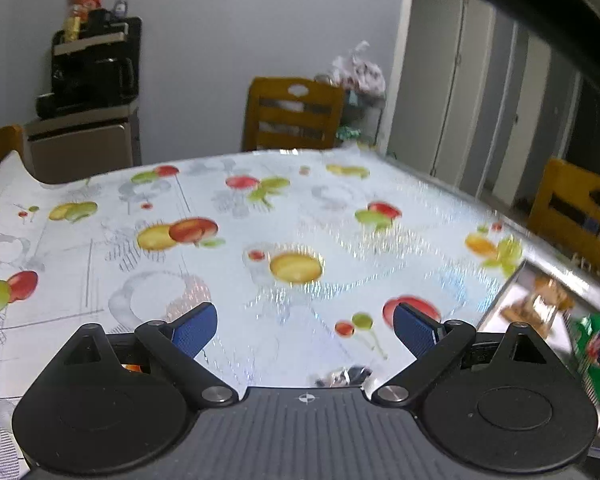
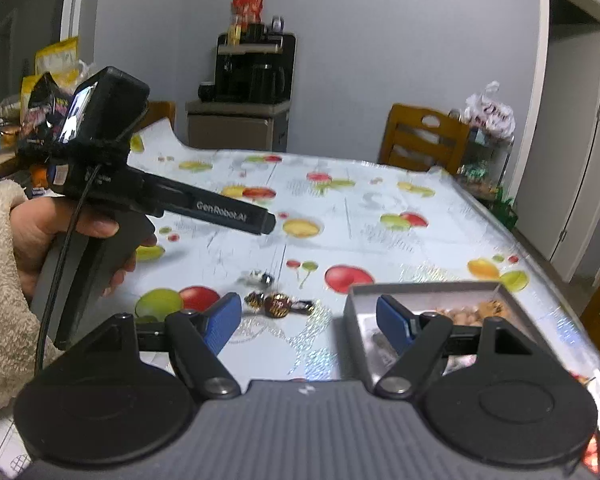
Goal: Organize snacks
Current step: 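Withdraw both open tools from the box toward the wrapped candies, then grasp the gold-wrapped candy with right tool while left tool grasps clear-wrapped candy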
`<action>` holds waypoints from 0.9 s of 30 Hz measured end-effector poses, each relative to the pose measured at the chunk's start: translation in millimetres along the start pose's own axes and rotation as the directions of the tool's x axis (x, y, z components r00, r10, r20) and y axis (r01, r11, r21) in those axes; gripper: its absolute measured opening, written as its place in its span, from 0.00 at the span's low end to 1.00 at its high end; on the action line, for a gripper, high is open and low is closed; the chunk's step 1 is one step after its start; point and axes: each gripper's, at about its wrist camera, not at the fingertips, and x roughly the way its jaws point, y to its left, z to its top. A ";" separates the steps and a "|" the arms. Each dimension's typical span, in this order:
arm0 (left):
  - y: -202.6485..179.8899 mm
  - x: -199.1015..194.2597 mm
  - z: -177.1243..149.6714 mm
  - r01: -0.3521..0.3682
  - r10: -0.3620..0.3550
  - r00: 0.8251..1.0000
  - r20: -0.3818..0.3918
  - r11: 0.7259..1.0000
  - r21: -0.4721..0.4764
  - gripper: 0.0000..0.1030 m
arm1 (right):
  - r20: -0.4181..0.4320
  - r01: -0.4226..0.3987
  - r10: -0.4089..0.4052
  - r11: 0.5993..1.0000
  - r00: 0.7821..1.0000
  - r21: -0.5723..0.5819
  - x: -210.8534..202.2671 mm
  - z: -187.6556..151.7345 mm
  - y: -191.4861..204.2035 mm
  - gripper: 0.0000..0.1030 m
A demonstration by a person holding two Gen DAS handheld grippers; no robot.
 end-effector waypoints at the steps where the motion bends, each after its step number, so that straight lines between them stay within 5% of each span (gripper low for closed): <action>1: 0.6 2.6 -1.9 0.000 0.000 1.000 -0.007 1.000 0.004 0.93 | -0.012 -0.006 0.006 1.000 1.000 0.005 6.6 -0.6 1.3 0.73; 20: 16.9 25.0 -10.5 0.022 -0.021 0.997 -0.079 1.000 0.003 0.92 | -0.096 -0.001 -0.006 0.997 0.995 -0.077 136.7 0.1 32.7 0.73; 22: 17.2 26.5 -11.3 0.022 -0.022 0.996 -0.085 1.000 0.001 0.92 | -0.103 0.000 -0.008 0.997 0.995 -0.077 142.5 -0.1 33.2 0.69; 27: 16.7 27.2 -12.4 0.023 -0.023 0.996 -0.090 1.000 -0.001 0.92 | -0.114 0.001 -0.009 0.997 0.993 -0.072 149.1 -2.1 29.9 0.41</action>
